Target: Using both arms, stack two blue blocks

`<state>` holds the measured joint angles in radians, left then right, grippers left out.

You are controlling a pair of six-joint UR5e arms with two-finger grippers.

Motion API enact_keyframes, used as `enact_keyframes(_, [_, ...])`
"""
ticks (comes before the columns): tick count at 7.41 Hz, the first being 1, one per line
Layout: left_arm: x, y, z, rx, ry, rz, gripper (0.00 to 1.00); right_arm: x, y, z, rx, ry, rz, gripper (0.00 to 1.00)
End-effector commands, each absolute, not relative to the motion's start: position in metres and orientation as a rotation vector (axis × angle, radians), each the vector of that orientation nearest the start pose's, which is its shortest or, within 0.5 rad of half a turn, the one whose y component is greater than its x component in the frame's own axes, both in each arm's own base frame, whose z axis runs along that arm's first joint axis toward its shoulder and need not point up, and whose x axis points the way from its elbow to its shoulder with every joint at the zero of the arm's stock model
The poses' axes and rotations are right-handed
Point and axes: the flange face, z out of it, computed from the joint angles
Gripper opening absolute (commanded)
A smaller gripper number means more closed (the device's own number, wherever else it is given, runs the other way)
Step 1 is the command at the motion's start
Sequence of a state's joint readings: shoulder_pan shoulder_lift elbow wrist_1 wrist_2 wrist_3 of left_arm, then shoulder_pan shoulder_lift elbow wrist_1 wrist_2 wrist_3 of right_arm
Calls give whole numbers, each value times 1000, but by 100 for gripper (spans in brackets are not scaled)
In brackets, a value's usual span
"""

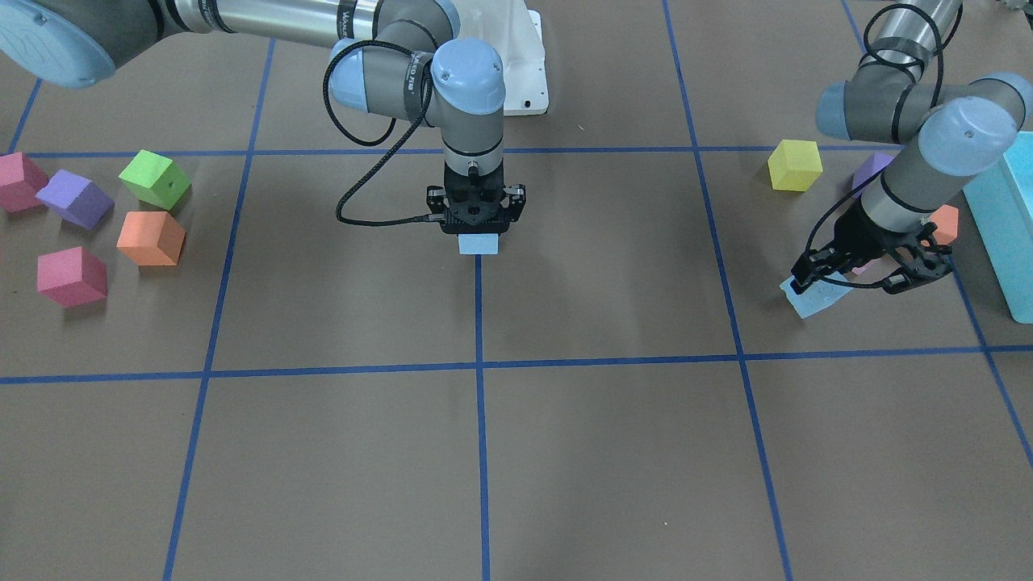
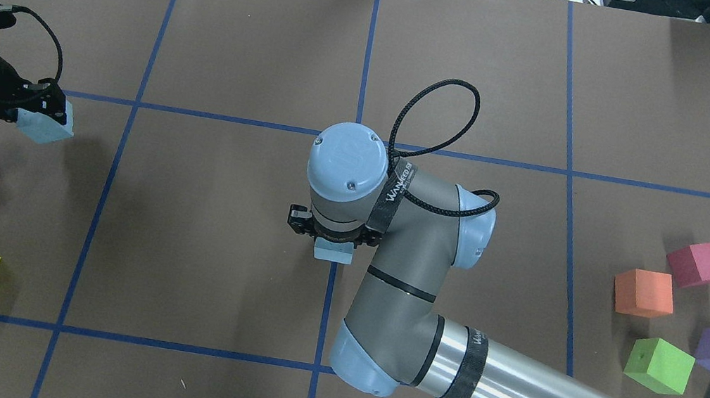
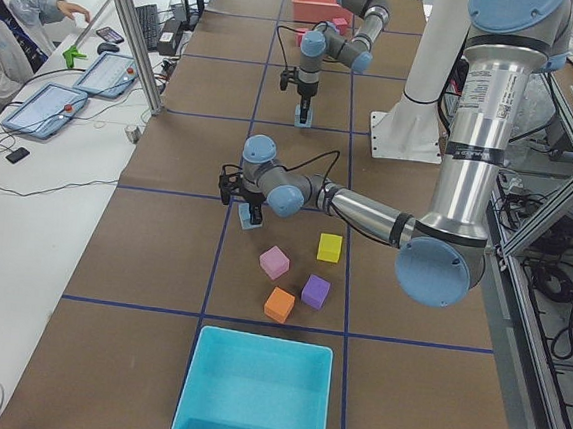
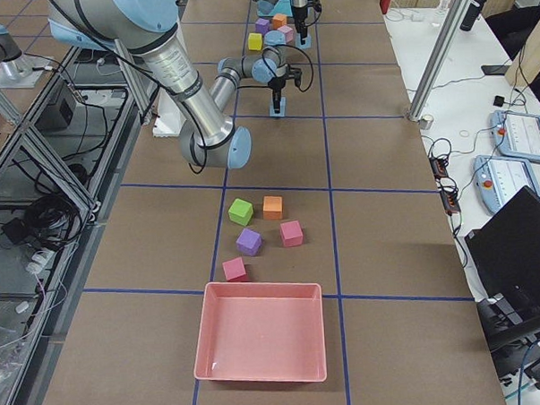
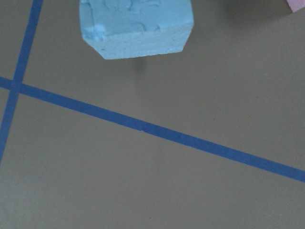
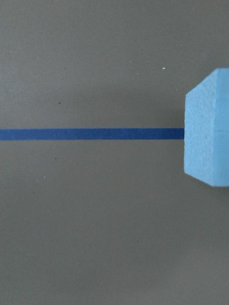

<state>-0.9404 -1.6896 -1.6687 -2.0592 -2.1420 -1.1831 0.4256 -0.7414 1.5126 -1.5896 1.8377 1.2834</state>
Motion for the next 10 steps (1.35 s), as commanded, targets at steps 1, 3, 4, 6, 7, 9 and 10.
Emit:
enact_keyframes(1, [266,-498,471,-2,887,-313,52,-622,-400,176,34,-812,24,100])
enact_keyframes(3, [286,-521,388,11,896,-305,52,-582,-433,174,51,-837,71,100])
enact_keyframes(4, [315,-526,342,5,897,-268,52,-540,-449,186,46,-856,93,100])
enact_keyframes(6, [359,-517,282,25,944,-187,52,-482,-488,216,44,-849,105,100])
enact_keyframes(7, [376,-511,261,63,954,-160,52,-463,-502,229,45,-842,107,100])
enact_keyframes(9, [421,-488,232,129,949,-102,51,-427,-524,254,56,-826,98,100])
enact_keyframes(10, [432,-482,219,150,956,-90,51,-410,-535,271,79,-807,53,100])
